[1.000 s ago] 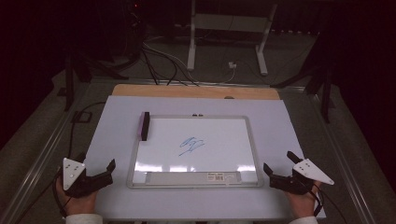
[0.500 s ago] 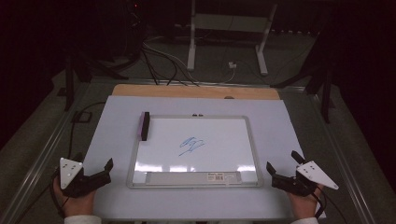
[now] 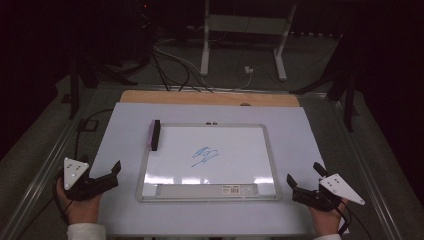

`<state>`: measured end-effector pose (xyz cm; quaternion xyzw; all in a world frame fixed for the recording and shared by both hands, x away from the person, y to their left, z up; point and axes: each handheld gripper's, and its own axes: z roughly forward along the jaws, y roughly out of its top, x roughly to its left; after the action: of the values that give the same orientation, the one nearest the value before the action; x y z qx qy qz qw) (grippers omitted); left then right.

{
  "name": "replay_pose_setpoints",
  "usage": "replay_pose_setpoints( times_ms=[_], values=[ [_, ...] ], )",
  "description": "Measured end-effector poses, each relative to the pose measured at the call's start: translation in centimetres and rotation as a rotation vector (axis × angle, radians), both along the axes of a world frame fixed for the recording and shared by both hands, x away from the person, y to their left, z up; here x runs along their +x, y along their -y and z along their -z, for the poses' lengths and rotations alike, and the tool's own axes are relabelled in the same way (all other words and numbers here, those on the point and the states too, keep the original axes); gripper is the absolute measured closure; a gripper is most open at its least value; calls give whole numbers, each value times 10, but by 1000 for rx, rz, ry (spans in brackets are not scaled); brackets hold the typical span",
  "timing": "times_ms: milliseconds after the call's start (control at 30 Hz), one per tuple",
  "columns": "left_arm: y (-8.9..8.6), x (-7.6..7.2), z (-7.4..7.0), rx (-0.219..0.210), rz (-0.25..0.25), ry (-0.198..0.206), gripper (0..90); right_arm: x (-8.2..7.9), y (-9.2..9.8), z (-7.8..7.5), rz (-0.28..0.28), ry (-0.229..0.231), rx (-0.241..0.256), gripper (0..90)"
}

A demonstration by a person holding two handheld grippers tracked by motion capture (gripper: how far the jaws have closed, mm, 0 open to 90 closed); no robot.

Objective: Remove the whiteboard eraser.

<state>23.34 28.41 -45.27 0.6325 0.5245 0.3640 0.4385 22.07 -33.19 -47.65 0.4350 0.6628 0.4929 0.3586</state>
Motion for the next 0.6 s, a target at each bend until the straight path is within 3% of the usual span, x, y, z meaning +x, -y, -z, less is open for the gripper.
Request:
replay_pose_setpoints(
  times_ms=[600],
  values=[
    [-1,38,-23,11,42,11,6,-1,-3,0,2,16,-9,10]
  ],
)
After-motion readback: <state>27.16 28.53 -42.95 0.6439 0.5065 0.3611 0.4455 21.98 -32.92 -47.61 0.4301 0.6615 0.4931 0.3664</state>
